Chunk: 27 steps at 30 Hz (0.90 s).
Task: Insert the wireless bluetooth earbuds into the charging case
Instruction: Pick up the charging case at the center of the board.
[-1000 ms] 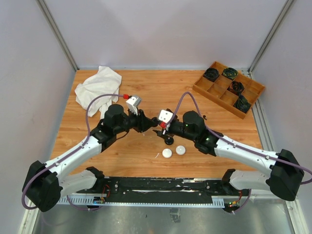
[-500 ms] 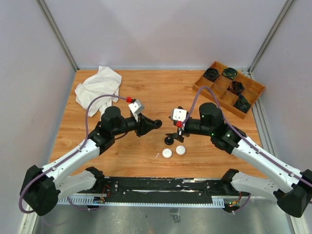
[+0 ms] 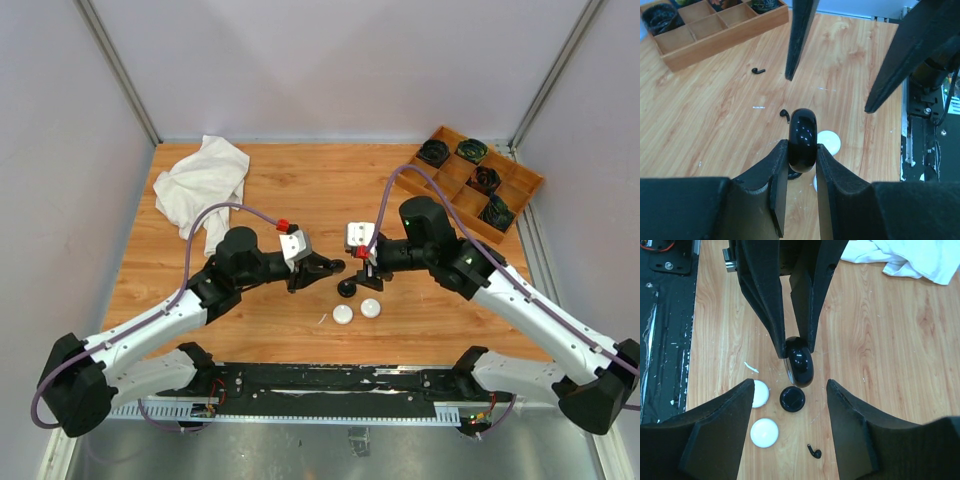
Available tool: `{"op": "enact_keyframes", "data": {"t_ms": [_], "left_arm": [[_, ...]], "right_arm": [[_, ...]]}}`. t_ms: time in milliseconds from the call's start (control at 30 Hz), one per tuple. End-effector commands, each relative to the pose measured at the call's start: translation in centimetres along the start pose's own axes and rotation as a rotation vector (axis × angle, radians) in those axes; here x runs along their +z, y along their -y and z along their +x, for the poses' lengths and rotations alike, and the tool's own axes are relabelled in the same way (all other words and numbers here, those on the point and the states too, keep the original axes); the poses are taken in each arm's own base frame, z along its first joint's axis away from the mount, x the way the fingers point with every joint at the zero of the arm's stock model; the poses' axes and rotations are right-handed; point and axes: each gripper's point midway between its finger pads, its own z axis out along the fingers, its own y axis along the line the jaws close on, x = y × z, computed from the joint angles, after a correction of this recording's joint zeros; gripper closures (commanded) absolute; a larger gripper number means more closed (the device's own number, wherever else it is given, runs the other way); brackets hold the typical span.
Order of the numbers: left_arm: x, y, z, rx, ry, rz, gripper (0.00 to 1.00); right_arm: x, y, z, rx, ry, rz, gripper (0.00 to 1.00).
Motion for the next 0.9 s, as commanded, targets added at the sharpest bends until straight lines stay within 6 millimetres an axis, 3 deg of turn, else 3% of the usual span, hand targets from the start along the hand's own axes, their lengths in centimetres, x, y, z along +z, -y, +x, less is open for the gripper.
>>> {"op": "enact_keyframes", "data": {"t_ms": [0,600,867], "left_arm": [[0.0,1.0,-1.9,0.107,0.066,0.051,0.82],[-0.2,2.4,-2.6,0.127,0.089,0.097,0.81],[-0.3,2.5,-2.4,0.122,0.087,0.103,0.81]], "right_arm": [[-0.4,0.2,-0.7,-0.001,0.000,-0.043,0.41],[1.2,-0.3,-0.7,0.061,-0.023,-0.151,0.55],[1.4,-0.3,-0.7,0.075,-0.024,-0.156,0.72]]}}
